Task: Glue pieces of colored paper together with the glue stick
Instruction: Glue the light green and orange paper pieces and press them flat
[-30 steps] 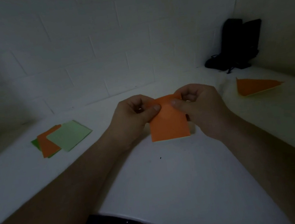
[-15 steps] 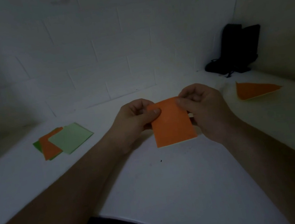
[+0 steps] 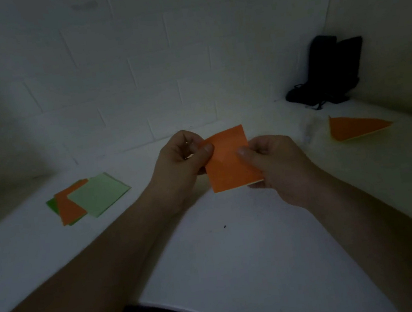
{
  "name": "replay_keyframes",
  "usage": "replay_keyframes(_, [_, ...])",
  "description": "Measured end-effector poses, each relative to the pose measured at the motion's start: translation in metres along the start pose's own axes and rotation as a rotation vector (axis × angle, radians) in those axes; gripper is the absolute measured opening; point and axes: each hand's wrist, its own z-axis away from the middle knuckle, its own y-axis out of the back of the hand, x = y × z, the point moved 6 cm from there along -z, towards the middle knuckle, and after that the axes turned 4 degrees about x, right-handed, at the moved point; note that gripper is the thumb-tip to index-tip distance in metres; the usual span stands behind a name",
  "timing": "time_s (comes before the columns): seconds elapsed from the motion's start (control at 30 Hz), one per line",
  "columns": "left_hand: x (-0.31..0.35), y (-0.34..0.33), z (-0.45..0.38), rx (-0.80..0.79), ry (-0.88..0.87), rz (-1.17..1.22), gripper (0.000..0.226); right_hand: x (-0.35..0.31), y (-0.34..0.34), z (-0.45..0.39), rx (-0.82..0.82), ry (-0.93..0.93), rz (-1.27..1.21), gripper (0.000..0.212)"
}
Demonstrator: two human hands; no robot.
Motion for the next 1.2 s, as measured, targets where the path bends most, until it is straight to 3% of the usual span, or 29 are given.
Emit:
replay_keyframes(0.1, [0.006,0.001,0.003,0.008,-0.052,-0.029,0.013,-0.002,0.003,-0.004,0.041,0.056,0.117,0.017])
replay_keyframes(0.2, [0.014,-0.002,0.011,-0.070,-0.228,-0.295,0.021,-0.002,0.007,-0.005,0.095,0.157,0.304,0.021])
replay_keyframes(0.27, [0.015,-0.006,0.014,-0.115,-0.289,-0.347,0.028,-0.007,0.008,-0.004,0.132,0.244,0.405,0.022])
replay_keyframes(0.37, [0.012,-0.003,0.013,-0.080,-0.223,-0.310,0.026,-0.014,0.011,-0.001,0.174,0.282,0.399,0.020])
replay_keyframes(0.5, [0.011,0.011,0.014,-0.052,-0.104,-0.256,0.025,-0.018,0.007,0.005,0.100,0.259,0.300,0.008])
replay_keyframes(0.7, [0.039,0.053,0.007,-0.048,-0.040,-0.278,0.023,-0.037,-0.019,0.008,0.028,0.244,0.262,0.032])
replay_keyframes(0.83, [0.045,0.103,0.012,0.004,-0.025,-0.313,0.025,-0.048,-0.070,0.009,-0.013,0.323,0.404,0.022])
replay_keyframes(1.03, [0.043,0.194,0.023,0.215,0.037,-0.451,0.016,-0.050,-0.162,0.002,-0.071,0.380,0.517,0.010])
replay_keyframes(1.2, [0.034,0.260,0.025,0.377,0.104,-0.554,0.013,-0.038,-0.235,-0.004,-0.157,0.377,0.629,0.014])
